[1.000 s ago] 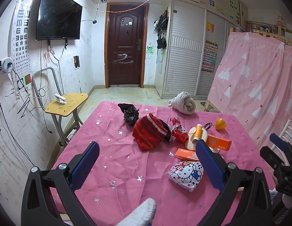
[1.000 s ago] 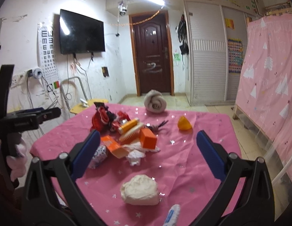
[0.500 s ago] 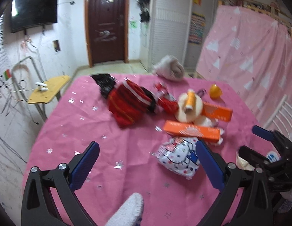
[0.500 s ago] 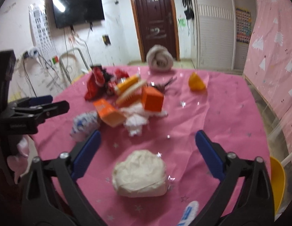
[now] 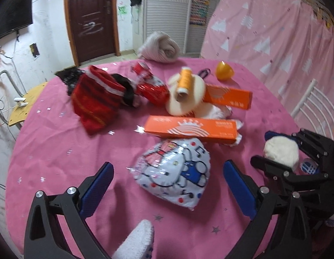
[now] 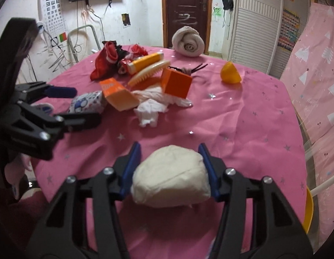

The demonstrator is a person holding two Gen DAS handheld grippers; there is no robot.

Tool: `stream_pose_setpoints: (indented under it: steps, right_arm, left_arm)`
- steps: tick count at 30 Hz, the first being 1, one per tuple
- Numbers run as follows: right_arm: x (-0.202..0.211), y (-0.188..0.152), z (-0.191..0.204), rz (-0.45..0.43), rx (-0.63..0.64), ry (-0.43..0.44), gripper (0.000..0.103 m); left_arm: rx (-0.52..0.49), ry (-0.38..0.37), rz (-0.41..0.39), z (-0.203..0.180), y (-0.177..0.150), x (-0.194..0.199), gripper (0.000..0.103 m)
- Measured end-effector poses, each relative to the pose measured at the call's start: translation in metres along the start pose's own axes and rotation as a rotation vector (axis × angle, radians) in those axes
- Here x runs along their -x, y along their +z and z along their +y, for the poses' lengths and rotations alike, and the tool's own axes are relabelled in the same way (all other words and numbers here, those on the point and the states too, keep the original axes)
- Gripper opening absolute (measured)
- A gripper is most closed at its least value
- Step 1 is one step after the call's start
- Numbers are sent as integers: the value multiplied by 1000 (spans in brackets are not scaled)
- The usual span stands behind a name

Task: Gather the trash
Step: 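Drop the paper ball in the yellow bin while the left gripper drops the Hello Kitty bag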

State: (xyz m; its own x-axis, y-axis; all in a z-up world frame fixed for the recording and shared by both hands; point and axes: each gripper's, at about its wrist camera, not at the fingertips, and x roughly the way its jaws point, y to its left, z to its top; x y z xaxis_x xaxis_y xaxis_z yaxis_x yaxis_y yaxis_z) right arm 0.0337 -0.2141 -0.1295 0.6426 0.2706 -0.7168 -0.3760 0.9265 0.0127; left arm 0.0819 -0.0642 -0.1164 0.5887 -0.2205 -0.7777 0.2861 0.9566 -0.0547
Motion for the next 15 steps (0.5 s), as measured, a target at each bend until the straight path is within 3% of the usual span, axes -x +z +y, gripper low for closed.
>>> stream_pose_setpoints:
  steps: [1,10,15]
  right_arm:
    - [0,0,0,-2,7,-6,52]
    - [13,4,-16,-63,-52,-12,52]
    - [30,8,-33,-125,-108,-20,52]
  left_arm:
    - [-6,-11,14,-3,-1,-4,79]
    - [-31,30,-1,-13,-2,-2,37]
    - [-70,47,-49,-24,-1,14,35]
